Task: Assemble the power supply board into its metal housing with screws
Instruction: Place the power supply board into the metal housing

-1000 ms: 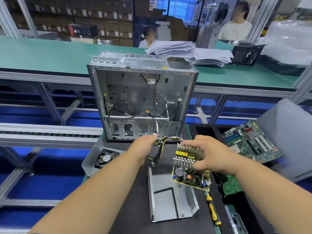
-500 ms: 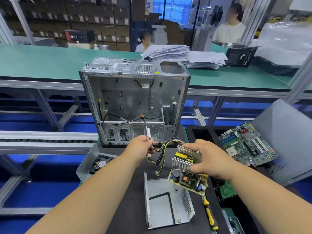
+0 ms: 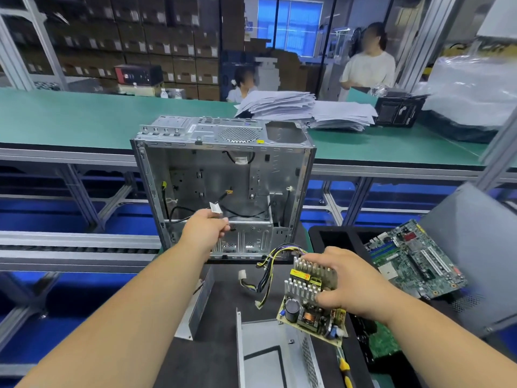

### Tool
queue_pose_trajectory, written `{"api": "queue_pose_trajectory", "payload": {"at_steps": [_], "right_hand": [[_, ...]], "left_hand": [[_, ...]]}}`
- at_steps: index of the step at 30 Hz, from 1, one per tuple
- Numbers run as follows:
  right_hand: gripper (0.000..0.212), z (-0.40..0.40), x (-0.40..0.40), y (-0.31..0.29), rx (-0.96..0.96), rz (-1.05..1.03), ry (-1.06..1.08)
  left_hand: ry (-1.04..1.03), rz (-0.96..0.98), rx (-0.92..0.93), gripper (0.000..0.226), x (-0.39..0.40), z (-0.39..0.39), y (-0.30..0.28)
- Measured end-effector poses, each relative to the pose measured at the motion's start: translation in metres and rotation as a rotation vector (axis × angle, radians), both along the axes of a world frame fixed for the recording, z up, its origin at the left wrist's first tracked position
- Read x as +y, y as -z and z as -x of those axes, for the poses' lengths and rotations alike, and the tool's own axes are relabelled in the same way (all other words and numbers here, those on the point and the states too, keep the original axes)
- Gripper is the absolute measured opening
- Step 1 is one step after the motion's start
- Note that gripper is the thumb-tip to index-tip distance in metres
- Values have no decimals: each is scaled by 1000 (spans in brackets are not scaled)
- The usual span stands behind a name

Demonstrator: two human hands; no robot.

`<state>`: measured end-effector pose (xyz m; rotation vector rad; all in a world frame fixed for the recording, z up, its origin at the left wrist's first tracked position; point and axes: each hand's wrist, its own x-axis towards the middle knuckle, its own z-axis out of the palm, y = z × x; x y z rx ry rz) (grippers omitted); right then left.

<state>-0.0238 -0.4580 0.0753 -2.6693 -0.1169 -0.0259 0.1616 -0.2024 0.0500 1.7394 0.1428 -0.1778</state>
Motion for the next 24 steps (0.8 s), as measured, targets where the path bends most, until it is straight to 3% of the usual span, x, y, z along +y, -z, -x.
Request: {"api": "queue_pose_trajectory", "payload": {"at_steps": [3,6,9,14,16,20,22,24], "right_hand": [[80,-4,3,-1,-6,-4,-1],[81,-9,6,-2,-4,-19,6],[82,-12,9,-3,-18,-15,-8],[82,-14,13,-8,-18,-30,-37],[82,-14,15,-10,-13,-37,-43],[82,-15,22,-13,-12,-22,-55],[81,-16,25,-15,-16,-4,-65],[81,-16,28,-16,-34,-3,-80]], "left_hand": [[-34,-322,-89,15,1,-6,-3],[29,-851,-192,20,5,-1,-4],[0,-981,-238,24,9,7,-5],[73,-793,-287,10,15,28,-6],[180,-701,-208,6,15,38,-2],[546,-318,396,64,18,67,7],[702,-171,560,82,19,78,15],[721,3,624,88,15,84,21]]}}
